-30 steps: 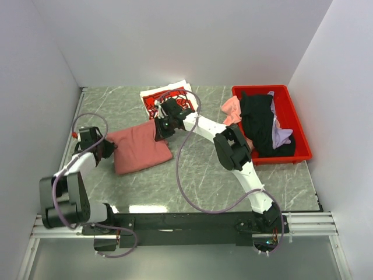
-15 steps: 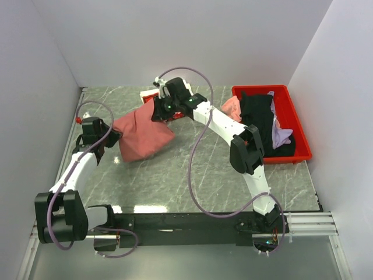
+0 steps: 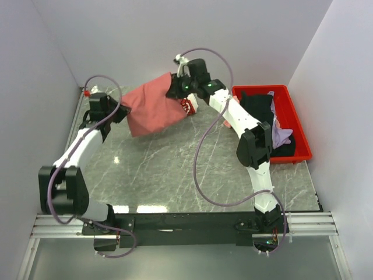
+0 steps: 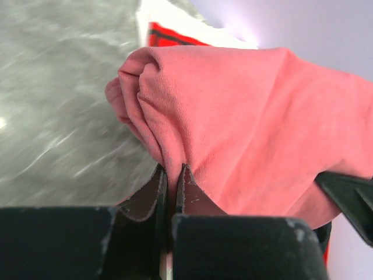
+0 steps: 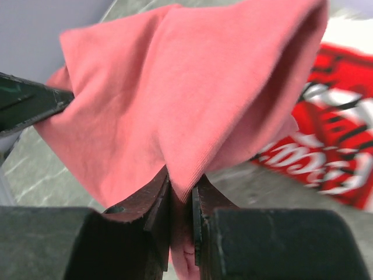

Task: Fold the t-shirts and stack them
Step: Neatly place the folded tshirt to the corner

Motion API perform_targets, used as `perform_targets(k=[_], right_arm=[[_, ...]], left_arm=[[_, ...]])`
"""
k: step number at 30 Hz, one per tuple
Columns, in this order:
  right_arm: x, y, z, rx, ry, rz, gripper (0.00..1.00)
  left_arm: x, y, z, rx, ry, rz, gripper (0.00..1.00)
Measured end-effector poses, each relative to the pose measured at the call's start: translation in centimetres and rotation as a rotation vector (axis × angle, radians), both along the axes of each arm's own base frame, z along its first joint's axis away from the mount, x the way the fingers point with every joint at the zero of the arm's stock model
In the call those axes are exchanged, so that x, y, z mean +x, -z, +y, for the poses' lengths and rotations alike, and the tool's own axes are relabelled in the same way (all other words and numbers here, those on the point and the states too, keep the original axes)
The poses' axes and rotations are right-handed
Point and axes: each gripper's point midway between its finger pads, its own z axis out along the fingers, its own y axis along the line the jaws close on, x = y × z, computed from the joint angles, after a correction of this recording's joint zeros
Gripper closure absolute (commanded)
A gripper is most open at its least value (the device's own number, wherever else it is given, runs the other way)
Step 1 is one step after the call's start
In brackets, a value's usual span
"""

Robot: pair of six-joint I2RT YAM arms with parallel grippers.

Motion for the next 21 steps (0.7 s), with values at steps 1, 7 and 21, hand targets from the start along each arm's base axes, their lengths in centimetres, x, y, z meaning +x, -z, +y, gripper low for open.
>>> perform_targets(k=[1, 7, 21], right_arm=[[0.8, -0.3, -0.7, 0.006, 0.012, -0.013, 1.0], [6.1, -1.0, -3.3, 0.057, 0.057, -0.118, 1.0], [14.2, 5.5, -7.0, 0.156, 0.132, -0.144, 1.0]], left_arm=[[0.8, -0.2, -0.5, 0.0, 0.012, -0.005, 0.99], [6.3, -0.2, -3.0, -0.008, 0.065, -0.036, 0.99], [13.7, 4.7, -5.8, -0.019, 0.116, 0.001, 0.99]])
